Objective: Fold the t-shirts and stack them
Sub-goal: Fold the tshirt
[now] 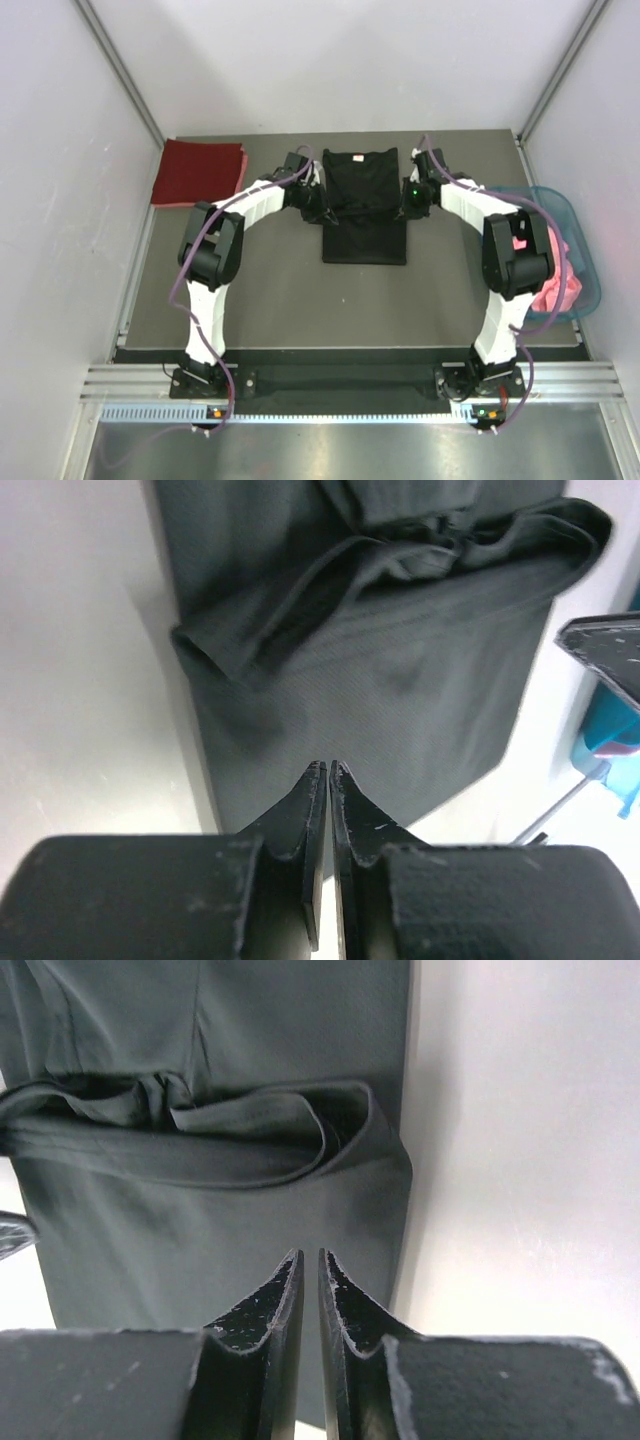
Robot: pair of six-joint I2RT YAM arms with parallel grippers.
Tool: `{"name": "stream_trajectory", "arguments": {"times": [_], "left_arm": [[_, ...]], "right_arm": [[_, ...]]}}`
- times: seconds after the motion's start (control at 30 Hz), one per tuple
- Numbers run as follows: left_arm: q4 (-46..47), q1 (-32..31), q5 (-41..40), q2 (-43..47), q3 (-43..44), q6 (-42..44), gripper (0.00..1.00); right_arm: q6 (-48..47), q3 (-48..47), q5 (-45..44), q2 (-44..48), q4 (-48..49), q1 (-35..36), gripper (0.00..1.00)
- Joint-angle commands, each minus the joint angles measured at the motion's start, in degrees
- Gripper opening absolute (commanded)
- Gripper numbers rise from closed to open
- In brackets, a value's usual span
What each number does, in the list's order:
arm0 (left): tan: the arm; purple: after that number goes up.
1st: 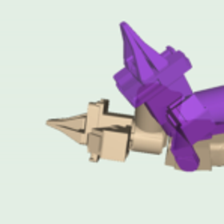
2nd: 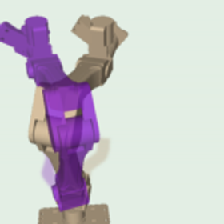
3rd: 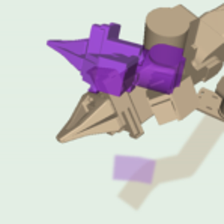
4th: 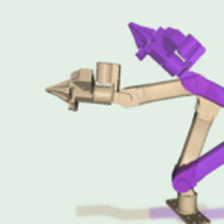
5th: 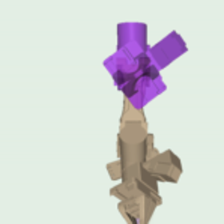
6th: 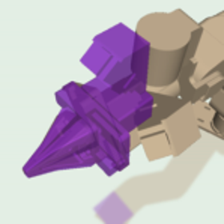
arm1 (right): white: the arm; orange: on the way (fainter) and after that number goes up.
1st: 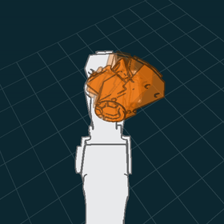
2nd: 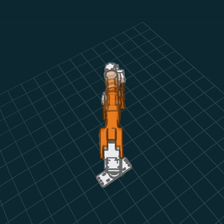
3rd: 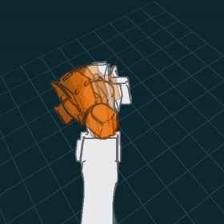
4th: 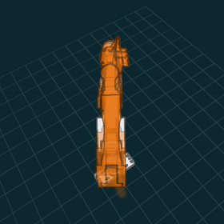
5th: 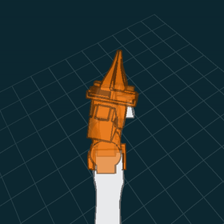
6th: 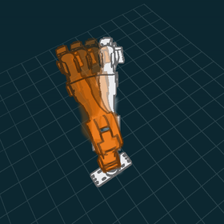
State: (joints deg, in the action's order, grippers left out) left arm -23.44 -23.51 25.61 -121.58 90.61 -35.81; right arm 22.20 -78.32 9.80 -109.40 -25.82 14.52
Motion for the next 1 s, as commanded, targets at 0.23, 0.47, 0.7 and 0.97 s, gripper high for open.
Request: {"name": "stream_trajectory", "arguments": {"times": [0.23, 0.47, 0.7, 0.97], "left_arm": [[0.76, 0.57, -2.4, -6.91, 10.64, 1.71, 0.09], [0.24, 1.18, -5.82, -8.94, 15.38, 1.89, 0.11], [-0.29, 3.11, -9.43, -8.33, 18.91, 1.09, 0.14], [4.1, 2.94, -8.04, -0.42, 8.81, 3.73, 0.18]], "right_arm": [[1.62, -5.95, -0.05, -5.37, 6.05, 0.42, 0.11], [1.62, -11.41, -1.01, -9.42, 6.31, 0.42, 0.11], [1.62, -13.96, -2.24, -9.95, 6.22, 0.42, 0.11], [1.27, -10.18, -2.33, -5.82, 5.52, 0.33, 0.12]]}}
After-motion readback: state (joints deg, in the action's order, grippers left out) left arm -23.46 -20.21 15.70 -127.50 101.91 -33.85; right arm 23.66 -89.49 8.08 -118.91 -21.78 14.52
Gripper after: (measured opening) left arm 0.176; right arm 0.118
